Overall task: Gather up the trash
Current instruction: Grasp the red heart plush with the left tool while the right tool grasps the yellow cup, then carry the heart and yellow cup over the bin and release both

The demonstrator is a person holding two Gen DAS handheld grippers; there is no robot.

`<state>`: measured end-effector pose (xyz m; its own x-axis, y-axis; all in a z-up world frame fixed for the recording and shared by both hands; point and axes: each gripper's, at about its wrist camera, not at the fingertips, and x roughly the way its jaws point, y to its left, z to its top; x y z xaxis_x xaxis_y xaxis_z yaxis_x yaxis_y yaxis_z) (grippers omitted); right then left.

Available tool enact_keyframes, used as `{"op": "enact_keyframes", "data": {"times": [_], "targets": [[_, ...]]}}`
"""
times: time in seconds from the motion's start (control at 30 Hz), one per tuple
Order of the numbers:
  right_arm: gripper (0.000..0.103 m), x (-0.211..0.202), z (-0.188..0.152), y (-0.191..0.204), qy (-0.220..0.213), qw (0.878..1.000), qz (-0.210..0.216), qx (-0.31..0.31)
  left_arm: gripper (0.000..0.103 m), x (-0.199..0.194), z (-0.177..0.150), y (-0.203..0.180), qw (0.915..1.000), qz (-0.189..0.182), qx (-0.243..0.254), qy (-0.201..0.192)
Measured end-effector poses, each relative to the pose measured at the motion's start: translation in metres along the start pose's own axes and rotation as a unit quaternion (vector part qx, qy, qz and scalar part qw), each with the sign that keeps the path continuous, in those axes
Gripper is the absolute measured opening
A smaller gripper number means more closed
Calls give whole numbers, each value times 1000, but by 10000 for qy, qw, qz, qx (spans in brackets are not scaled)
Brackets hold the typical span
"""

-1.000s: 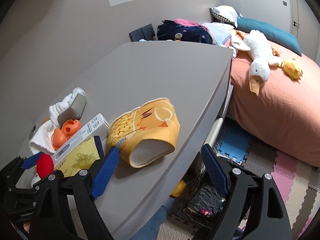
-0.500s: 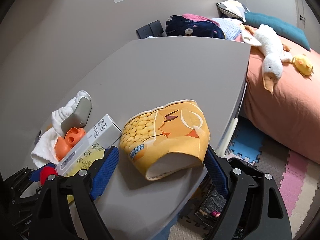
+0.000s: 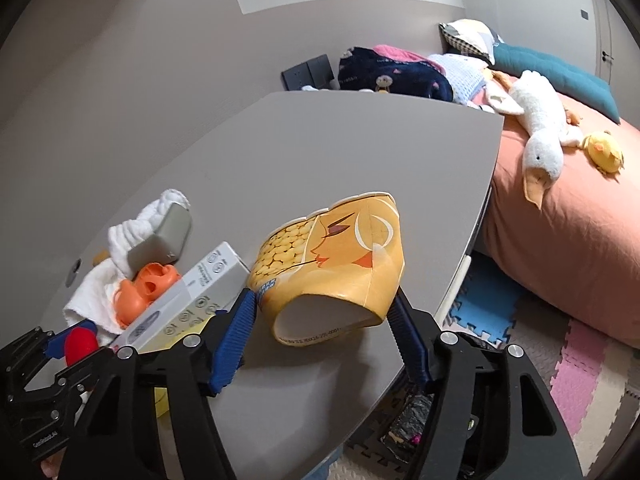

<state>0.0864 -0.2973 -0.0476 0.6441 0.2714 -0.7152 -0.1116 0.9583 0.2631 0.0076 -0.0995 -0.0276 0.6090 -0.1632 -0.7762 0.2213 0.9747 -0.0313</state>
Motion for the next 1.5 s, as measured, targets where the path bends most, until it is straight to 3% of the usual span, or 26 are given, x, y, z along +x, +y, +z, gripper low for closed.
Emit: {"op": "enact_keyframes", "data": {"times": [0.67,1.5], "targets": [[67,-83,-1,-30,-646,9978,-87,152,47,-28,14,-52,9983,-280,339,-376],[67,-159,-31,-127,-1009,9880,-868,789,47,-16,22,-165,9894,-1038,964,-331]]}}
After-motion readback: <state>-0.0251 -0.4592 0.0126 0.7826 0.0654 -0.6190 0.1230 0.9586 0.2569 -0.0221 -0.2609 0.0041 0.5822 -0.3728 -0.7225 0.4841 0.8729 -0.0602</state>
